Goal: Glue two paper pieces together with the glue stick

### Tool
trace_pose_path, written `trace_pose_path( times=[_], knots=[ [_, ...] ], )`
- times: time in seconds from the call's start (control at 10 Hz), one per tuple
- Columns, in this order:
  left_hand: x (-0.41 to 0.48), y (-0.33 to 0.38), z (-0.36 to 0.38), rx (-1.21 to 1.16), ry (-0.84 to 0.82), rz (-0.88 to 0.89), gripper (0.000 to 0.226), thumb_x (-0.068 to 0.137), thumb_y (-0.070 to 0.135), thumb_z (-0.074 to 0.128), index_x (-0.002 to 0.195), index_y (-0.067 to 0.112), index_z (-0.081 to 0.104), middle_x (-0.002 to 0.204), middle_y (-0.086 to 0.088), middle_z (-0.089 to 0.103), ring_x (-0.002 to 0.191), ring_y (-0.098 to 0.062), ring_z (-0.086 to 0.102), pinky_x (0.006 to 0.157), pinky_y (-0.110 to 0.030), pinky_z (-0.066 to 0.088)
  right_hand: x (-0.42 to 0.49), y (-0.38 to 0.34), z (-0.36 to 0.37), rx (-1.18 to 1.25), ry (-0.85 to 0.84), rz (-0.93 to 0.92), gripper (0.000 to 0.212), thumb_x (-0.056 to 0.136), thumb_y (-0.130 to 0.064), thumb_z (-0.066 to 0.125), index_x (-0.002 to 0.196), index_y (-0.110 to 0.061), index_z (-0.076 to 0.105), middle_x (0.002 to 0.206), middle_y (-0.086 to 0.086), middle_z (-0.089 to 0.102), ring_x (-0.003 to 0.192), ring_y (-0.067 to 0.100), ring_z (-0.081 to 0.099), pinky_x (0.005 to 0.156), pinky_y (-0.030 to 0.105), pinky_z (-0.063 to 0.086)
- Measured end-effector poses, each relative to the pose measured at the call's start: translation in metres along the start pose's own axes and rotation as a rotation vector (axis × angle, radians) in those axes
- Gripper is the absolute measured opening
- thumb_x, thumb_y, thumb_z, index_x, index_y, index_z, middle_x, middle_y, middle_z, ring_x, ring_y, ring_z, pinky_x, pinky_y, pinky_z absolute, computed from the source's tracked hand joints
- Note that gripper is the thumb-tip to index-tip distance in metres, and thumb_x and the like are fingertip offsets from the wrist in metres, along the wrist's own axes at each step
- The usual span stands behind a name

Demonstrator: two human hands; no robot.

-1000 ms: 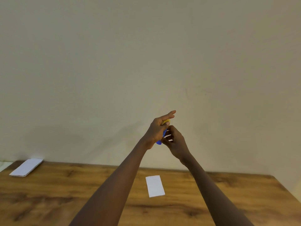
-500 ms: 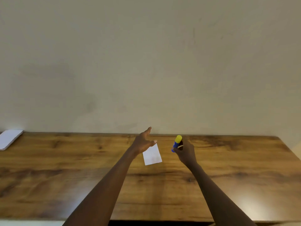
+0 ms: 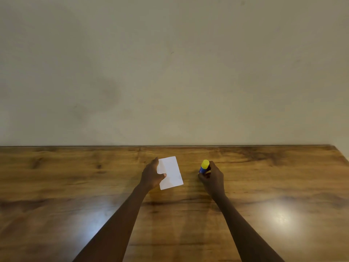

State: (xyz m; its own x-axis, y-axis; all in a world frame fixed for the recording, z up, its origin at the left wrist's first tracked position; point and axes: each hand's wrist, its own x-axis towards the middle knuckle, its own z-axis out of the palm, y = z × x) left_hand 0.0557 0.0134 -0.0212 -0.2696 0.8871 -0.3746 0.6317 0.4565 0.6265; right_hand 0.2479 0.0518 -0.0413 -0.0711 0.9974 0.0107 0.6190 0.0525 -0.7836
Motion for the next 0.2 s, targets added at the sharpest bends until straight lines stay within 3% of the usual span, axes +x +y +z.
trace_pose_path(
  times=[0.1, 0.2],
  knots=[
    [0.0003, 0.0024, 0.0008, 0.002, 0.000, 0.012, 0.070, 0.082, 0.014, 0.061, 0.139, 0.009, 0.020, 0.145, -0.012, 0.035, 0.127, -0.031, 0.039, 0.103, -0.042, 0.038, 0.0003, 0.0008, 0.0001, -0.007, -0.016, -0.012, 0.024, 0.072, 0.002, 0.066, 0.093, 0.004, 0.054, 0.089, 0.023, 0.064, 0.079, 0.035, 0.059, 0.072, 0.047, 0.052],
    [-0.0003, 0.0057, -0.0040, 0.022, 0.028, 0.012, 0.072, 0.083, 0.015, 0.060, 0.140, 0.009, 0.018, 0.148, -0.011, 0.029, 0.131, -0.031, 0.035, 0.104, -0.041, 0.035, 0.0000, 0.0011, -0.0039, -0.005, -0.044, 0.023, 0.030, 0.070, 0.006, 0.066, 0.097, 0.004, 0.054, 0.093, 0.024, 0.064, 0.083, 0.036, 0.059, 0.072, 0.043, 0.050]
  ],
)
